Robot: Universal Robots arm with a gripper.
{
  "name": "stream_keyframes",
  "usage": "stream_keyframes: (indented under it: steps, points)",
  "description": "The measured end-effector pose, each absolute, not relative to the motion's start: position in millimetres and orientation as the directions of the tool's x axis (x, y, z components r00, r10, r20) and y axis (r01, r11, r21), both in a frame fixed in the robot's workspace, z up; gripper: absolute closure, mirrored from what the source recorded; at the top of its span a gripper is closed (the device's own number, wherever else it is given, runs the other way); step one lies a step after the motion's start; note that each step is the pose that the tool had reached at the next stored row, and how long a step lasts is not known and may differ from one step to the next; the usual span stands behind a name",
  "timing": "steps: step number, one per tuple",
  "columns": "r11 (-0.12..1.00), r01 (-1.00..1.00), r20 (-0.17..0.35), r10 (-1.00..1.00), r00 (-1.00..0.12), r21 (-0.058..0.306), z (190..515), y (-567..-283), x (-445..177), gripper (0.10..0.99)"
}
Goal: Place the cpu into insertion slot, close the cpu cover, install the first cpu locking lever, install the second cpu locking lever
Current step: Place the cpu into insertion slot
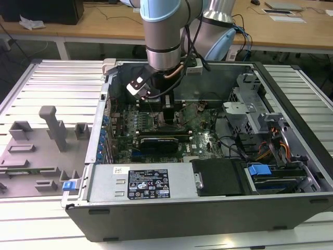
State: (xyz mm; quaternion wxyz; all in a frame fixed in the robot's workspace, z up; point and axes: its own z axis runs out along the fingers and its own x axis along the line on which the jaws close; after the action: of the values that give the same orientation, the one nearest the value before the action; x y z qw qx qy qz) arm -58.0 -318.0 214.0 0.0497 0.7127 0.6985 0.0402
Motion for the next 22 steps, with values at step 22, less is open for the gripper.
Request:
stream_keyframes:
  steps: [22]
  points:
    - [-0.029,0.992,-0.009,1.0,0.03,0.124,198.6,-314.2,-58.2,0.416]
